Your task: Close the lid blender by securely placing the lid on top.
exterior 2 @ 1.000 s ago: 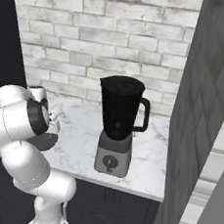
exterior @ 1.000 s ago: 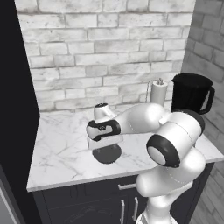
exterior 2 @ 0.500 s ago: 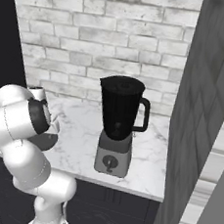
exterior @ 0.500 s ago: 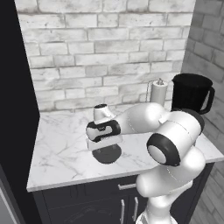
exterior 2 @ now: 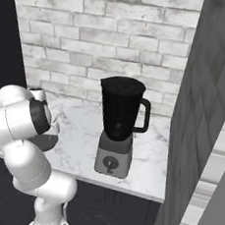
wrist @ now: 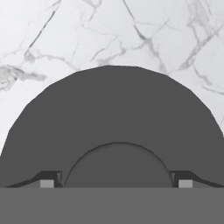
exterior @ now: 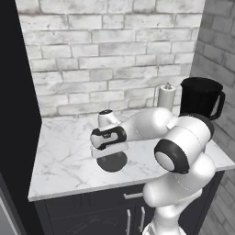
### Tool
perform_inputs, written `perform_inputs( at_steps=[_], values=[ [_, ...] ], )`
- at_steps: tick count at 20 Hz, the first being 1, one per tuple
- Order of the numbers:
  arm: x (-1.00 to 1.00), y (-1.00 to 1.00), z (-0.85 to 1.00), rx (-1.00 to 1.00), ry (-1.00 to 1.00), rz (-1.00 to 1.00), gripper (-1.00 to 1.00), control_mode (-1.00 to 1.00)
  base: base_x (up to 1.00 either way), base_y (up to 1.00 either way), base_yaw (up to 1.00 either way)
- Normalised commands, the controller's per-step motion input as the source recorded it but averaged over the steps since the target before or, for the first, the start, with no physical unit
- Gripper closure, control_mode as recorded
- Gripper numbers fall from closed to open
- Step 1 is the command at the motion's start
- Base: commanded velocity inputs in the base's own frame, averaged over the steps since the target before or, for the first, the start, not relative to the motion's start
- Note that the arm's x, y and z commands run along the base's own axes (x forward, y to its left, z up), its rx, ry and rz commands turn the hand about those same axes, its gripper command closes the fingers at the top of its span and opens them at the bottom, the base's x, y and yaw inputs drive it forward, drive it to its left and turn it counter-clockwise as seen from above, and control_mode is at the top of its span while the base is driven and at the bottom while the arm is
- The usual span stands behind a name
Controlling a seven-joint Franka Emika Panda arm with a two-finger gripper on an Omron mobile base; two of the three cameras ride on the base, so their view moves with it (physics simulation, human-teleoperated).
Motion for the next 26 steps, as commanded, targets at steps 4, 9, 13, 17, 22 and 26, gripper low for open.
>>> perform_inputs(
  at_steps=[4,9,13,17,22,26],
  values=[
    [-0.05,0.0,-0.12,0.0,-0.1,0.0,1.0,-1.0,0.0,0.0,0.0],
    [-0.19,0.0,0.15,0.0,-0.15,0.0,1.0,-1.0,0.0,0.0,0.0],
    [-0.23,0.0,0.71,0.0,-0.14,0.0,1.0,-1.0,0.0,0.0,0.0],
    [-0.12,0.0,1.0,0.0,-0.02,0.0,1.0,-1.0,0.0,0.0,0.0],
    [-0.1,-0.07,1.0,0.0,-0.01,0.0,1.0,-1.0,0.0,0.0,0.0],
    [0.0,-0.27,1.0,0.0,-0.02,0.0,1.0,-1.0,0.0,0.0,0.0]
  ],
)
